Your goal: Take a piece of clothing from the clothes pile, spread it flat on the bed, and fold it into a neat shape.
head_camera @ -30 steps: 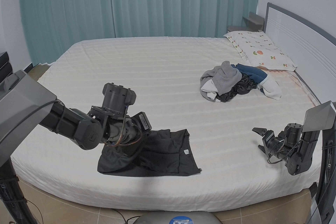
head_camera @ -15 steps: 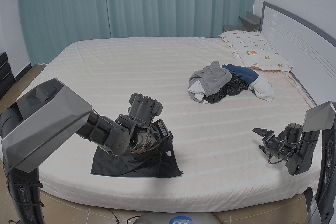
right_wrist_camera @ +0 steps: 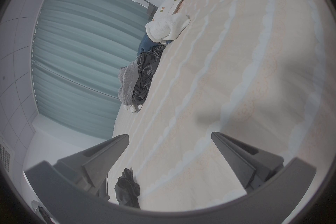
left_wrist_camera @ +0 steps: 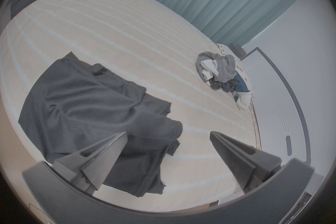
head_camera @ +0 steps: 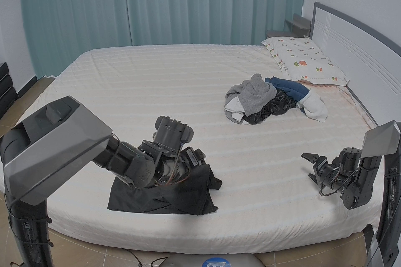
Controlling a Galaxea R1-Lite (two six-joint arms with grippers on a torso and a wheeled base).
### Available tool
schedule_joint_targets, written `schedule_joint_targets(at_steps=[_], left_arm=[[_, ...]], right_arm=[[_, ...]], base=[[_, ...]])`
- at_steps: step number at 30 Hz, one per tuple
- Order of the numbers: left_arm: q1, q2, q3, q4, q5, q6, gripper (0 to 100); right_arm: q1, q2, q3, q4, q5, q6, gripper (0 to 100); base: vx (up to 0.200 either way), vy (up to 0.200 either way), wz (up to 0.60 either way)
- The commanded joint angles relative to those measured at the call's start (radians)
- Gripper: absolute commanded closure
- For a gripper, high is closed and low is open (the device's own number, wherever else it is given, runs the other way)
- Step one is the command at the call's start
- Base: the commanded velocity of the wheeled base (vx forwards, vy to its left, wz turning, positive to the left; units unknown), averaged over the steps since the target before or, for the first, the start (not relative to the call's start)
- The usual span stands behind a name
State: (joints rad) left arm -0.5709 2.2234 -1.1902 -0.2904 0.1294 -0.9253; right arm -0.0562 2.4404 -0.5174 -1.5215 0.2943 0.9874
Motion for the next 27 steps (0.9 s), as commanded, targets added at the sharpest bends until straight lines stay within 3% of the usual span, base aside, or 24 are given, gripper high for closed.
schedule_joint_targets(at_steps=[1,5,9,14,16,17,22,27], left_arm=[[0.08,-0.077,0.101,-0.015,-0.027,-0.018,0],[0.144,-0.122,0.178,-0.044,-0.088,-0.073,0],[0.246,-0.189,0.317,-0.154,-0.226,-0.136,0],[0.328,-0.209,0.429,-0.292,-0.344,-0.227,0],[0.35,-0.209,0.448,-0.314,-0.361,-0.228,0],[0.398,-0.203,0.477,-0.354,-0.407,-0.23,0],[0.471,-0.199,0.492,-0.368,-0.447,-0.227,0],[0.486,-0.186,0.489,-0.374,-0.447,-0.224,0]], right_arm=[[0.001,0.002,0.002,0.0,0.0,-0.003,0],[0.002,0.003,0.002,0.0,0.0,-0.01,0],[0.002,0.005,0.002,0.0,0.0,-0.013,0],[0.001,0.006,0.002,-0.002,0.0,-0.013,0],[0.002,0.006,0.004,-0.002,0.0,-0.013,0],[0.002,0.008,0.0,-0.002,0.0,-0.013,0],[0.004,0.005,0.0,0.003,0.0,-0.015,0],[0.002,0.003,-0.003,0.004,0.0,-0.015,0]], base=[[0.0,0.0,0.0],[0.0,0.0,0.0],[0.0,0.0,0.0],[0.0,0.0,0.0],[0.0,0.2,0.0],[0.0,0.2,0.0],[0.0,0.2,0.0],[0.0,0.2,0.0]])
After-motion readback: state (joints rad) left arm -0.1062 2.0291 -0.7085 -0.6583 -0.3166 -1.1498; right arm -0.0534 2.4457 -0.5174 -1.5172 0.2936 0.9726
